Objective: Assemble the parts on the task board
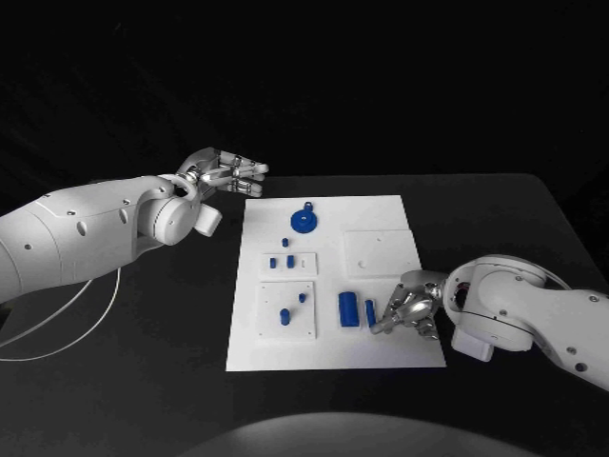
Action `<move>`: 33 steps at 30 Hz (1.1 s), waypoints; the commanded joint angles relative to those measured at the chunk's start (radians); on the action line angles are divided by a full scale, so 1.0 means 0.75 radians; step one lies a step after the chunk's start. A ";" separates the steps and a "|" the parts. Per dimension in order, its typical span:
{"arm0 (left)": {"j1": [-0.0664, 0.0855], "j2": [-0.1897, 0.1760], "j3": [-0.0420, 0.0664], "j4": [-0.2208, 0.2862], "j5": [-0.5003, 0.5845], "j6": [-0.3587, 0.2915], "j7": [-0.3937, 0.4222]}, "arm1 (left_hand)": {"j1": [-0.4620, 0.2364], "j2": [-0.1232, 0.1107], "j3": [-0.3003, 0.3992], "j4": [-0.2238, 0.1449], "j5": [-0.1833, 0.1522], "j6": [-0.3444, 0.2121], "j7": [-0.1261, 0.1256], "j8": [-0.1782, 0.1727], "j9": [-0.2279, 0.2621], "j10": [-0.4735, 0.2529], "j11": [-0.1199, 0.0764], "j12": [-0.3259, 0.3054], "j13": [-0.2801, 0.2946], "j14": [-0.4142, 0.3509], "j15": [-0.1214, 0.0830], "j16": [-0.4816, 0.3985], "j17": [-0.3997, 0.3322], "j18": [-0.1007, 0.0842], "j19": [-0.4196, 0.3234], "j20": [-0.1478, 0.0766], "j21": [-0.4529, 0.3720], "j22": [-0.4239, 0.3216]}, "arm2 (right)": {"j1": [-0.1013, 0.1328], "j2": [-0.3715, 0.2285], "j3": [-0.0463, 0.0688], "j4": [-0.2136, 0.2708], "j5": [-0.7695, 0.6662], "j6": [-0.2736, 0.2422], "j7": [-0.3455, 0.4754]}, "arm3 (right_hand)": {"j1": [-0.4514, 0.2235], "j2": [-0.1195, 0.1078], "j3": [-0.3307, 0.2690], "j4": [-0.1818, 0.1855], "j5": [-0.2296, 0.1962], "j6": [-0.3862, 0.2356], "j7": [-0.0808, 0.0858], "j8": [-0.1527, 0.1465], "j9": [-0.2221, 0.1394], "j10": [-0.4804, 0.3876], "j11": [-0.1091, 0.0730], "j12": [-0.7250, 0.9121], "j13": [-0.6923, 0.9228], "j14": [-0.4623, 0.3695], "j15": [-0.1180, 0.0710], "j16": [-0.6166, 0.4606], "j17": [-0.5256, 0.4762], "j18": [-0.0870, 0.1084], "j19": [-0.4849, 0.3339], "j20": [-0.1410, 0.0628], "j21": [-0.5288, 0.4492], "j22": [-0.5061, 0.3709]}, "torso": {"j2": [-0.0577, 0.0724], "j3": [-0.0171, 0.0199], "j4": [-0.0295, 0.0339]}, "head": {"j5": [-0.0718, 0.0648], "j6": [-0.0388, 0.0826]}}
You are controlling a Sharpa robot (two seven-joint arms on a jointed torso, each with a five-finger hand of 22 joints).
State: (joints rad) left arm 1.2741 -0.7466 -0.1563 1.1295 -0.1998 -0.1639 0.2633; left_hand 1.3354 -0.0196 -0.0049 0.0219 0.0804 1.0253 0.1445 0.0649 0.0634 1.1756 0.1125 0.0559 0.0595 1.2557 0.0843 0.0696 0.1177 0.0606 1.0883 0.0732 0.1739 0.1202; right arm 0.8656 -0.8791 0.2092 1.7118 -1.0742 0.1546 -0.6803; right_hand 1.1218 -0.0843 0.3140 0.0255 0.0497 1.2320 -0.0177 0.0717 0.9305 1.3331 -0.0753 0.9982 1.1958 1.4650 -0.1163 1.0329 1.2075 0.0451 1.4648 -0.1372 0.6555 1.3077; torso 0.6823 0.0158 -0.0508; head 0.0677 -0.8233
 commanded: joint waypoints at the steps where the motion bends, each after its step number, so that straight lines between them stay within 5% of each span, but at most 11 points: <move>1: 0.000 0.003 0.001 0.001 -0.002 0.016 0.007 | -0.012 0.005 -0.004 -0.001 -0.007 -0.009 -0.003 -0.001 0.000 -0.008 0.002 0.007 0.001 -0.003 0.006 0.000 0.002 -0.015 -0.008 0.000 -0.003 -0.002 | -0.004 0.009 -0.003 -0.030 0.007 0.037 -0.043 | -0.005 -0.005 0.007 -0.038 0.032 -0.013 0.002 -0.010 -0.006 0.007 0.003 0.001 -0.001 0.012 -0.002 -0.002 -0.004 -0.005 0.070 -0.004 -0.003 0.098 | 0.000 -0.0003 0.0005 | 0.000 0.001; 3: 0.000 0.003 0.001 0.002 -0.002 0.016 0.006 | -0.012 0.005 -0.004 -0.001 -0.007 -0.009 -0.003 -0.001 0.000 -0.008 0.002 0.007 0.001 -0.003 0.006 0.000 0.002 -0.015 -0.008 0.000 -0.003 -0.002 | -0.004 0.018 -0.005 -0.045 0.019 0.039 -0.045 | -0.003 0.004 0.009 -0.078 0.118 -0.019 0.002 -0.010 -0.015 0.005 0.003 0.000 -0.003 0.011 -0.003 -0.001 -0.005 -0.005 0.069 -0.004 -0.004 0.098 | 0.001 0.0001 0.0009 | 0.001 0.002; 8: 0.000 0.000 0.000 0.003 -0.003 0.015 0.006 | -0.012 0.005 -0.004 -0.001 -0.007 -0.009 -0.003 -0.001 0.000 -0.008 0.002 0.007 0.001 -0.003 0.006 0.000 0.002 -0.015 -0.008 0.000 -0.003 -0.002 | -0.008 0.027 -0.011 -0.057 0.023 0.027 -0.038 | -0.041 0.027 -0.001 -0.147 0.149 -0.018 0.001 -0.009 -0.036 0.004 0.003 0.004 -0.006 0.010 -0.002 0.001 -0.011 -0.004 0.069 -0.003 -0.008 0.097 | 0.001 0.0015 0.0002 | 0.005 0.001; 15: 0.000 0.000 0.000 0.003 -0.003 0.015 0.006 | -0.012 0.005 -0.004 -0.001 -0.007 -0.009 -0.003 -0.001 0.000 -0.008 0.002 0.007 0.001 -0.003 0.006 0.000 0.002 -0.015 -0.008 0.000 -0.003 -0.002 | -0.010 0.022 -0.013 -0.052 0.025 0.011 -0.022 | -0.065 0.003 -0.022 -0.113 0.144 -0.012 0.002 -0.009 -0.029 0.003 0.003 0.004 -0.010 0.009 -0.002 0.001 -0.014 -0.004 0.070 -0.004 -0.010 0.096 | 0.000 0.0016 -0.0017 | 0.006 0.003; 19: 0.000 0.000 0.000 0.002 -0.003 0.015 0.006 | -0.012 0.005 -0.004 -0.001 -0.007 -0.009 -0.003 -0.001 0.000 -0.008 0.002 0.007 0.001 -0.003 0.006 0.000 0.002 -0.015 -0.008 0.000 -0.003 -0.002 | -0.010 0.011 -0.013 -0.041 0.029 0.037 -0.014 | -0.042 -0.016 -0.117 -0.090 0.218 -0.015 0.007 -0.008 -0.027 -0.005 0.005 -0.002 -0.015 0.007 -0.001 -0.003 -0.019 -0.003 0.068 -0.003 -0.018 0.094 | -0.001 0.0020 -0.0019 | 0.004 0.007; 23: 0.000 -0.002 0.000 0.002 0.004 0.014 0.006 | -0.012 0.005 -0.004 -0.001 -0.007 -0.009 -0.003 -0.001 0.000 -0.008 0.002 0.007 0.001 -0.003 0.006 0.000 0.002 -0.015 -0.008 0.000 -0.003 -0.002 | -0.010 -0.006 -0.009 -0.028 0.031 0.093 -0.005 | -0.024 -0.043 -0.192 -0.063 0.223 -0.036 0.019 -0.011 -0.057 -0.028 0.014 -0.030 -0.034 -0.001 0.004 -0.033 -0.039 0.000 0.061 0.001 -0.069 0.081 | -0.001 0.0016 -0.0021 | 0.006 0.012; 25: 0.000 -0.005 0.001 0.003 0.016 0.012 0.007 | -0.015 0.006 -0.004 -0.001 -0.008 -0.009 -0.003 -0.001 0.000 -0.008 0.002 0.007 0.001 -0.006 0.006 -0.001 0.002 -0.016 -0.010 0.000 -0.003 -0.001 | -0.010 -0.015 -0.003 -0.023 0.031 0.123 0.005 | -0.006 -0.052 -0.266 -0.046 0.253 -0.074 0.038 -0.010 -0.092 -0.061 0.027 -0.074 -0.063 -0.017 0.013 -0.078 -0.065 0.007 0.049 0.010 -0.154 0.058 | -0.001 0.0019 -0.0031 | 0.007 0.018; 29: 0.000 -0.007 0.001 -0.006 0.026 0.007 0.012 | -0.017 0.008 -0.004 -0.005 -0.005 -0.008 -0.003 -0.001 0.000 -0.007 0.002 0.007 0.001 -0.017 0.010 -0.004 -0.002 -0.018 -0.018 0.003 -0.007 -0.003 | -0.008 -0.028 0.027 -0.019 0.041 0.157 0.031 | 0.029 -0.015 -0.440 -0.048 0.385 -0.133 0.063 -0.010 -0.161 -0.110 0.046 -0.126 -0.111 -0.037 0.028 -0.122 -0.088 0.018 0.042 0.025 -0.248 0.029 | -0.004 0.0027 -0.0032 | 0.003 0.032; 30: 0.000 -0.007 0.001 -0.010 0.028 0.006 0.013 | -0.017 0.007 -0.005 -0.006 -0.005 -0.008 -0.003 -0.001 0.000 -0.007 0.003 0.007 0.001 -0.026 0.013 -0.006 -0.005 -0.019 -0.025 0.006 -0.011 -0.005 | -0.006 -0.031 0.039 -0.021 0.046 0.161 0.040 | 0.038 0.008 -0.499 -0.050 0.389 -0.139 0.069 -0.011 -0.189 -0.117 0.047 -0.129 -0.124 -0.038 0.031 -0.123 -0.089 0.023 0.044 0.029 -0.259 0.028 | -0.004 0.0027 -0.0038 | 0.002 0.040; 33: 0.000 -0.004 0.001 -0.028 0.033 0.002 0.020 | -0.018 0.008 -0.005 -0.008 -0.005 -0.008 -0.003 -0.001 0.000 -0.006 0.003 0.007 0.001 -0.034 0.016 -0.006 -0.009 -0.020 -0.033 0.009 -0.016 -0.007 | 0.006 -0.033 0.072 -0.040 0.068 0.149 0.075 | 0.047 0.011 -0.541 -0.039 0.380 -0.151 0.072 -0.010 -0.219 -0.123 0.051 -0.126 -0.143 -0.037 0.033 -0.123 -0.089 0.027 0.049 0.031 -0.269 0.033 | -0.005 -0.0003 -0.0078 | -0.001 0.064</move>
State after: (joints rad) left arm 1.2739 -0.7519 -0.1563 1.1111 -0.1916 -0.1645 0.2627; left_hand 1.3302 -0.0144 -0.0077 0.0191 0.0804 1.0253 0.1445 0.0649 0.0634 1.1756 0.1125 0.0559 0.0595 1.2358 0.0967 0.0696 0.1119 0.0609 1.0734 0.0805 0.1661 0.1159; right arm 0.8682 -0.9028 0.2617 1.6876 -1.0315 0.2254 -0.6497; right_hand 1.1558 -0.0841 -0.0866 -0.0055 0.3408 1.1230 0.0412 0.0593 0.7687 1.2471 -0.0393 0.9043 1.0909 1.4430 -0.0944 0.9439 1.1415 0.0452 1.4649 -0.1194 0.4587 1.3075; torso 0.6798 0.0173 -0.0540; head 0.0685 -0.7866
